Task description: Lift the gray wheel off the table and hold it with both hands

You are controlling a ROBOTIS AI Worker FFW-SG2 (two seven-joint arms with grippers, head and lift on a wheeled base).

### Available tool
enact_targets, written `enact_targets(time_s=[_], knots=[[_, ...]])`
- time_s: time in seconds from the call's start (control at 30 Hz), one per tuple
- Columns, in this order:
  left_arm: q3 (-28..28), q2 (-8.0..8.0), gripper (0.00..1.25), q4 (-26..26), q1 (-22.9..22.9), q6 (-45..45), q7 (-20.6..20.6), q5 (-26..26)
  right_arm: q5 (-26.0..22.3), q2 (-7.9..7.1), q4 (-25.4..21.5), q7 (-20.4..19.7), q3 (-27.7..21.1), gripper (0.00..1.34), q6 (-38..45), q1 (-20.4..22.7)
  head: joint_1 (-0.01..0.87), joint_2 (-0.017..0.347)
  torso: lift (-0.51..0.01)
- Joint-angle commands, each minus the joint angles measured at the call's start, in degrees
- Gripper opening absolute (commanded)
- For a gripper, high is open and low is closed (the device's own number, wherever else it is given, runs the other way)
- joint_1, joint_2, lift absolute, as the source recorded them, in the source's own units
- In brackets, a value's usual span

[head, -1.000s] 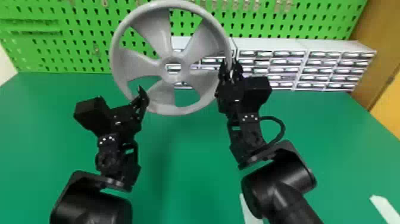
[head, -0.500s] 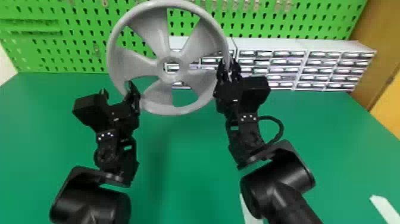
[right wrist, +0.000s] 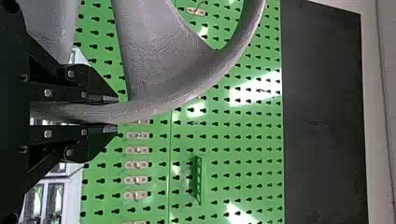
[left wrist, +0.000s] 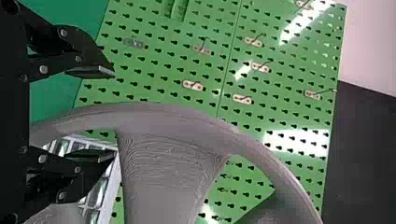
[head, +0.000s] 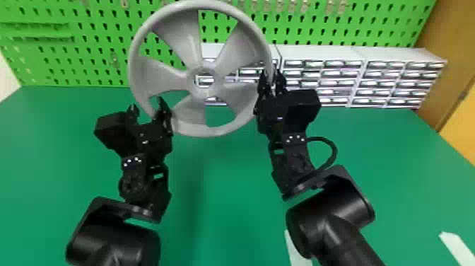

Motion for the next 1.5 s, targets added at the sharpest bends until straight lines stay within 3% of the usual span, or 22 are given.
enact_targets(time_s=[0.0,0.37,0.53,0.67,1.47], knots=[[-0.58,-0.07,0.57,-0.09,-0.06,0.0,0.2,0.07,0.07,-0.1,0.0,0.0,0.05,0.23,0.08,-0.04,0.711,0.015,-0.098],[-2.42,-0.07,0.36,-2.11,-0.15,1.58,5.12,-0.63,-0.02,-0.18,0.0,0.0,-0.03,0.23,0.78,-0.13,0.711,0.015,-0.098],[-2.69,0.01,0.35,-2.9,-0.15,2.55,5.47,-0.99,-0.02,-0.18,0.0,0.0,-0.12,0.23,0.87,-0.22,0.711,0.015,-0.098],[-2.77,0.01,0.2,-2.99,-0.06,2.64,5.65,-0.9,-0.02,-0.18,0.0,0.0,-0.21,0.23,1.05,-0.22,0.711,0.015,-0.098],[-0.14,0.19,0.2,-3.78,0.02,3.34,3.01,0.51,0.16,-0.18,0.0,0.0,-0.21,0.23,1.22,0.22,0.711,0.015,-0.098]])
